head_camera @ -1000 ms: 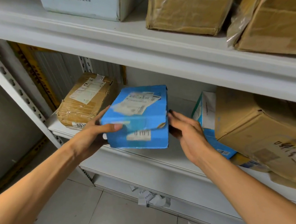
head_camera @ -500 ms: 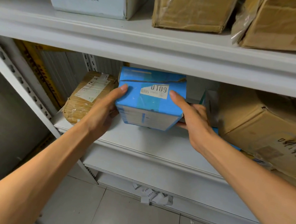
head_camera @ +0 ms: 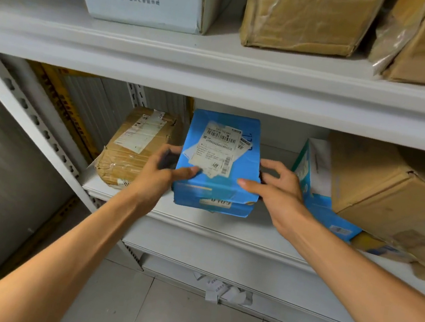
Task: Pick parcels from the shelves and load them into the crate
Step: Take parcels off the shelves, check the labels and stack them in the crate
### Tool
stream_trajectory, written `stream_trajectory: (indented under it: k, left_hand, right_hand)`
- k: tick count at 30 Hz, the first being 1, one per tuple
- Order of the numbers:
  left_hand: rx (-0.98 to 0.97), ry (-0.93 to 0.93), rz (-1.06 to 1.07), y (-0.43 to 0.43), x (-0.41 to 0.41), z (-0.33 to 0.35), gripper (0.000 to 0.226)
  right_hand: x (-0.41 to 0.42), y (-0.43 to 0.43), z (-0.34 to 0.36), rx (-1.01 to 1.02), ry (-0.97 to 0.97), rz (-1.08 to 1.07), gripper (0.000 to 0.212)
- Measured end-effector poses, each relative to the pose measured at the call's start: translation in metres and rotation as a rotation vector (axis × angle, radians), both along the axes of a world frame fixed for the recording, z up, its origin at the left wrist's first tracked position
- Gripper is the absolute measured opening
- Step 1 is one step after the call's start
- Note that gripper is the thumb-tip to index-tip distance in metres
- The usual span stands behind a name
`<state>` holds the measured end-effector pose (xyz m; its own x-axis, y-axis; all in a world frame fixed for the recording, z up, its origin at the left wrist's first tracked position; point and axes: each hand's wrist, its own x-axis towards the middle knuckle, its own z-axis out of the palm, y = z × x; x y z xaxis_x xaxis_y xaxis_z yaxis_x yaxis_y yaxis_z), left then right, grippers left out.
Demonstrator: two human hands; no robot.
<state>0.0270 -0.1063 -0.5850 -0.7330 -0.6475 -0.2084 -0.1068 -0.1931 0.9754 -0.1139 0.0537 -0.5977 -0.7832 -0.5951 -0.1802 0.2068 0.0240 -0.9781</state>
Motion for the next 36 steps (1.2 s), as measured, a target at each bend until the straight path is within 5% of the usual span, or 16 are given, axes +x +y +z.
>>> stream_trajectory:
  k: [12, 20, 22, 26, 30, 36]
  left_hand:
    - [-0.128, -0.218, 0.058, -0.036, -0.019, -0.07, 0.062]
    - [-0.142, -0.291, 0.102, -0.035, -0.028, -0.078, 0.07]
    - [-0.237, -0.314, 0.096, -0.032, -0.032, -0.072, 0.073]
    - [-0.777, -0.46, 0.1, -0.012, -0.041, -0.051, 0.069]
    - [-0.842, -0.311, 0.002, 0.032, -0.06, -0.03, 0.063]
    - [-0.77, -0.178, -0.14, 0.119, -0.095, 0.009, 0.061]
  right_hand:
    - [-0.008, -0.044, -0.067, 0.001, 0.049, 0.095, 0.059]
    - [-0.009, -0.043, -0.075, 0.08, 0.03, 0.122, 0.043]
    - [-0.007, -0.044, -0.071, 0.146, 0.069, 0.099, 0.035]
    - [0.004, -0.037, -0.067, 0.251, 0.141, -0.077, 0.026]
    - [0.011, -0.002, -0.054, 0.347, 0.209, -0.228, 0.048]
    - [-0.007, 0.088, -0.02, 0.44, 0.322, -0.257, 0.034]
